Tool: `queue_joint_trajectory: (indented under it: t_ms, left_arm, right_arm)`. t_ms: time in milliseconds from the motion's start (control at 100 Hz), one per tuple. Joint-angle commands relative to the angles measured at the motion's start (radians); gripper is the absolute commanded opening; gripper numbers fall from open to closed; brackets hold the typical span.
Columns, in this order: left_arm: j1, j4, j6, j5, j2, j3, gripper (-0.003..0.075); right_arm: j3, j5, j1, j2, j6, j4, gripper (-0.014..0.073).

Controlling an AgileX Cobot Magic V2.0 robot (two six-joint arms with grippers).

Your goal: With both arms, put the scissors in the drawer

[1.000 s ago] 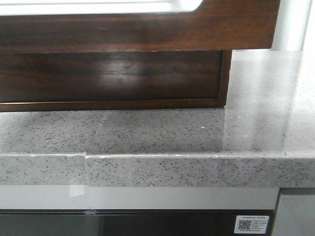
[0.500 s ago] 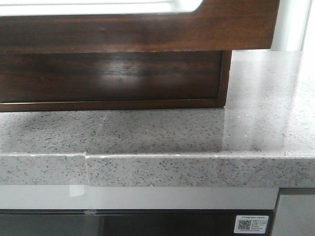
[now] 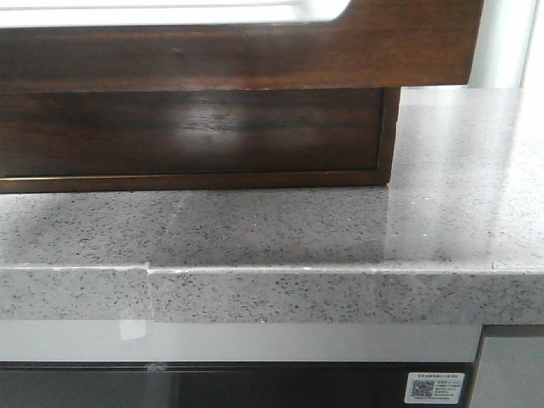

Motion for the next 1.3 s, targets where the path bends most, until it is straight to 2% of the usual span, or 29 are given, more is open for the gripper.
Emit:
queue_joint_trajectory:
  t_ms: [0,120,260,680,770,870,1060,1160,1190,1230,1290]
  left_arm:
    - [-0.001,-0.011,-0.01,-0.088,0.005,-0.023,0.0301]
    - [-0.001,-0.011,-0.01,-0.105,0.005,-0.023,0.012]
    - [-0.001,-0.011,-0.01,-0.118,0.005,-0.023,-0.0018]
    - [-0.001,-0.011,-0.01,-0.116,0.005,-0.023,-0.002]
    - [-0.007,-0.02,-0.01,-0.159,-0.064,0.013,-0.002]
    - [-0.007,0.037,-0.02,-0.271,-0.182,0.115,-0.002]
    - [-0.003,0.037,-0.066,-0.749,-0.372,0.457,-0.002]
    - [-0.003,0.014,-0.066,-0.93,-0.418,0.607,-0.002]
    - [-0.003,0.006,-0.066,-0.95,-0.432,0.63,-0.002]
    - [-0.003,0.01,-0.066,-0.862,-0.451,0.614,-0.002]
    - [-0.003,0.014,-0.064,-0.861,-0.447,0.62,-0.002]
  right_arm:
    - [-0.021,-0.049,-0.008,0.005,0.0,0.005,0.0069]
    - [-0.021,-0.051,-0.008,0.005,0.0,0.005,-0.0071]
    - [-0.021,-0.051,-0.008,0.005,0.0,0.005,-0.0069]
    - [-0.021,-0.024,-0.008,0.005,0.0,0.005,-0.0069]
    - [-0.021,-0.024,-0.008,0.005,0.0,0.005,-0.0069]
    - [-0.021,-0.024,-0.008,0.005,0.0,0.005,-0.0069]
    - [-0.021,-0.024,-0.008,0.005,0.0,0.005,-0.0069]
    - [-0.021,-0.024,-0.008,0.005,0.0,0.005,-0.0069]
    - [-0.021,-0.024,-0.008,0.005,0.0,0.005,-0.0069]
    - [-0.021,-0.024,-0.008,0.005,0.0,0.005,-0.0069]
    - [-0.021,-0.026,-0.008,0.005,0.0,0.005,-0.0069]
